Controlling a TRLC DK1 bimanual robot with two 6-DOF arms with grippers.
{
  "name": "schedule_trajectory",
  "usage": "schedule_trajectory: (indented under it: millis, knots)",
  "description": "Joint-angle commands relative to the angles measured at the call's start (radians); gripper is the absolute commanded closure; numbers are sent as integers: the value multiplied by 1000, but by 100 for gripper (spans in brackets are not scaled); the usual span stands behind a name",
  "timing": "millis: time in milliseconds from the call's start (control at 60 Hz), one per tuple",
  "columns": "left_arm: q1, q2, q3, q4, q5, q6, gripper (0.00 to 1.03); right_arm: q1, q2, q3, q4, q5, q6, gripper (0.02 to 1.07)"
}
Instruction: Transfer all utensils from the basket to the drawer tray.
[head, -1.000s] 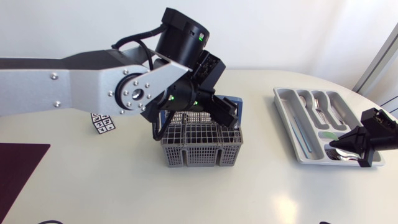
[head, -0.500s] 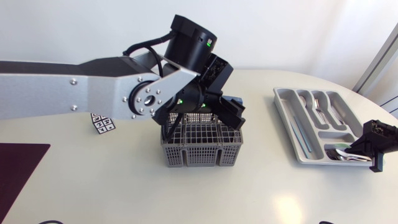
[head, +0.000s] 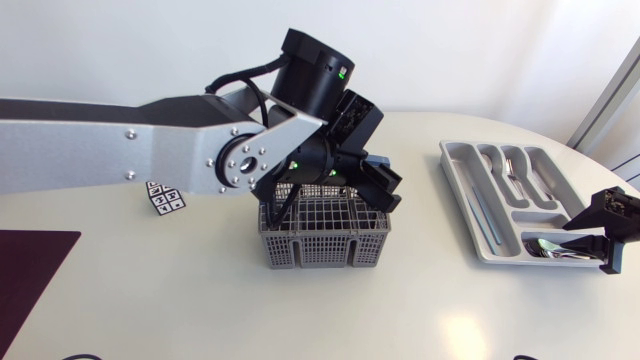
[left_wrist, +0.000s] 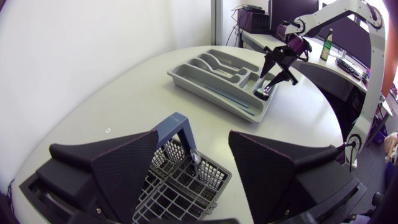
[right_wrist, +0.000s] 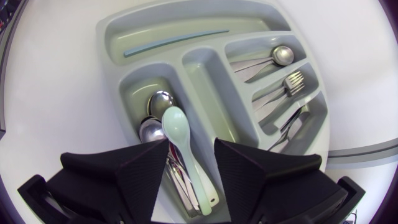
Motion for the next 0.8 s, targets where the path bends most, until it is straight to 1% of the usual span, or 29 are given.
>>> schedule_trajectory:
  millis: [0,50,167,183,200,217,233,250,283,417,583,750,783]
  knots:
    - [-6,73,-57,-84,12,-12,25,-5,-56,-25,-19,-28,36,34]
    - [-9,71,-58,-87,12,-14,26,0,-71,-28,-32,-38,57,34]
    - [-13,57,-74,-85,12,-20,39,14,-97,-31,-55,-71,118,34]
    - [-15,56,-77,-85,12,-21,40,15,-100,-33,-55,-77,132,31]
    - [-15,56,-81,-84,12,-25,45,17,-104,-34,-56,-83,141,29]
    - [-15,56,-81,-84,12,-25,45,20,-107,-34,-56,-87,151,26]
    - [-15,56,-84,-85,12,-31,50,23,-111,-36,-58,-89,158,20]
    - [-15,54,-86,-85,12,-32,52,26,-113,-39,-56,-92,171,15]
    - [-15,45,-92,-85,12,-40,56,34,-125,-47,-56,-95,184,10]
    - [-30,13,-104,-84,12,-40,57,64,-166,-88,-56,-117,240,10]
    - [-36,54,-83,-78,-5,-69,57,115,-251,-165,-19,-129,312,10]
    - [-49,68,-93,-16,-48,-120,57,158,-337,-241,-2,-140,349,10]
    - [-53,70,-101,10,-61,-129,57,169,-354,-261,13,-141,367,10]
